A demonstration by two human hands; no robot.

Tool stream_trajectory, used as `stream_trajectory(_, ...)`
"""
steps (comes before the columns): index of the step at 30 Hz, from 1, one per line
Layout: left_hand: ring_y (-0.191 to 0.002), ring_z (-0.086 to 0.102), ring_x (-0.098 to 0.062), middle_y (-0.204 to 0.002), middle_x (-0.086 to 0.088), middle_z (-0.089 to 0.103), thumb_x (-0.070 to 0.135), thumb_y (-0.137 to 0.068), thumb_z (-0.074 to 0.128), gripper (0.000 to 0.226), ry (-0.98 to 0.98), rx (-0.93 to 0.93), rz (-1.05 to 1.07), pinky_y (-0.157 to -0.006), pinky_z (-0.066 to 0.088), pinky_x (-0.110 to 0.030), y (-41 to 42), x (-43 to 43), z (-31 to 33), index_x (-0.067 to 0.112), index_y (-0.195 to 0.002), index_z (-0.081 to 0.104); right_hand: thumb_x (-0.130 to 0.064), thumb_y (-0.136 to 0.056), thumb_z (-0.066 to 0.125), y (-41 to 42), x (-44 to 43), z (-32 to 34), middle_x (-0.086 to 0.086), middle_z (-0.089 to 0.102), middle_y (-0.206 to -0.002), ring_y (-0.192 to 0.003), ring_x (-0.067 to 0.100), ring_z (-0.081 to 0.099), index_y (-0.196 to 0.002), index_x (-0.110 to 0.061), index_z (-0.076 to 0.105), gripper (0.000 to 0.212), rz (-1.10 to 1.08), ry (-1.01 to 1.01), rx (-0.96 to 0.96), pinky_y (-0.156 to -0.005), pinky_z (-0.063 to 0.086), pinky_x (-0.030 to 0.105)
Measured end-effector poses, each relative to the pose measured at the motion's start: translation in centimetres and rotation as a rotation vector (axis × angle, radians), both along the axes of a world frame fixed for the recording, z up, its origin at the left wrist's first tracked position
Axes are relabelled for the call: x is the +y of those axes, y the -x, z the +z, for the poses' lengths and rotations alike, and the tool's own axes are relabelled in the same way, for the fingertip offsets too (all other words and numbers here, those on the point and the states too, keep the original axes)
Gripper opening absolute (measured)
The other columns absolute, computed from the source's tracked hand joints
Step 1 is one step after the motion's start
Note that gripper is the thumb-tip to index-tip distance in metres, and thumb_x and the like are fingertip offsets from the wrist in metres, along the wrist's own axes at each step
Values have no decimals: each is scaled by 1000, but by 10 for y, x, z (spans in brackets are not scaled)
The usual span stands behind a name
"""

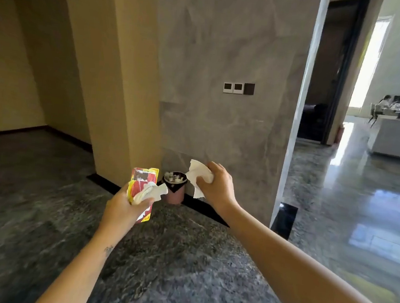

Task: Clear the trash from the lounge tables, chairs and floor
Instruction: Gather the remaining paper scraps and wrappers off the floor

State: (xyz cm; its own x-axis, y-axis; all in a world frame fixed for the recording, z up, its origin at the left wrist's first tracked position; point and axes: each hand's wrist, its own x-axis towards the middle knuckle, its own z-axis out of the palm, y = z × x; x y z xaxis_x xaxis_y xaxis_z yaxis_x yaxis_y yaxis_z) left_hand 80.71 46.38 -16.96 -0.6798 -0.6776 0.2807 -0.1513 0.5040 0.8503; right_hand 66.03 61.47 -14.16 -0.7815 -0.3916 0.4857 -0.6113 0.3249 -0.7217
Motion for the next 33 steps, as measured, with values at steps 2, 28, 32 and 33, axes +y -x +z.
stream_trajectory(2, -83, 61, -20, -89, 1, 62, 32, -82, 70, 31, 12, 5, -22, -64, 52, -33, 42, -41, -5, 22, -107, 56, -12, -78, 60, 41, -39, -6, -2, 51, -89, -81, 16, 44, -100, -10, 61, 22, -11, 12, 9, -66, 30, 24)
stream_trajectory(28, -75, 63, -19, -85, 2, 66, 31, -81, 71, 29, -46, -56, -5, -58, 45, -26, 586, -523, -30, 20, -106, 60, -13, -81, 61, 605, -507, -48, -2, 57, -87, -80, 18, 54, -103, -11, 63, 22, -7, 68, -169, -68, 46, 31)
stream_trajectory(32, -73, 62, -12, -81, 8, 64, 30, -80, 71, 27, -42, -77, 72, -57, 45, -25, 651, -594, -29, 22, -104, 62, -11, -82, 62, 680, -581, -55, 0, 58, -92, -81, 19, 56, -112, -12, 61, 30, 41, 76, -247, -69, 53, 37)
stream_trajectory(33, -71, 61, -8, -80, 10, 64, 29, -80, 72, 27, -48, -86, 85, -54, 44, -23, 665, -610, -32, 22, -103, 62, -11, -82, 62, 696, -599, -61, 1, 58, -92, -80, 19, 56, -111, -13, 61, 29, 48, 75, -255, -66, 51, 34)
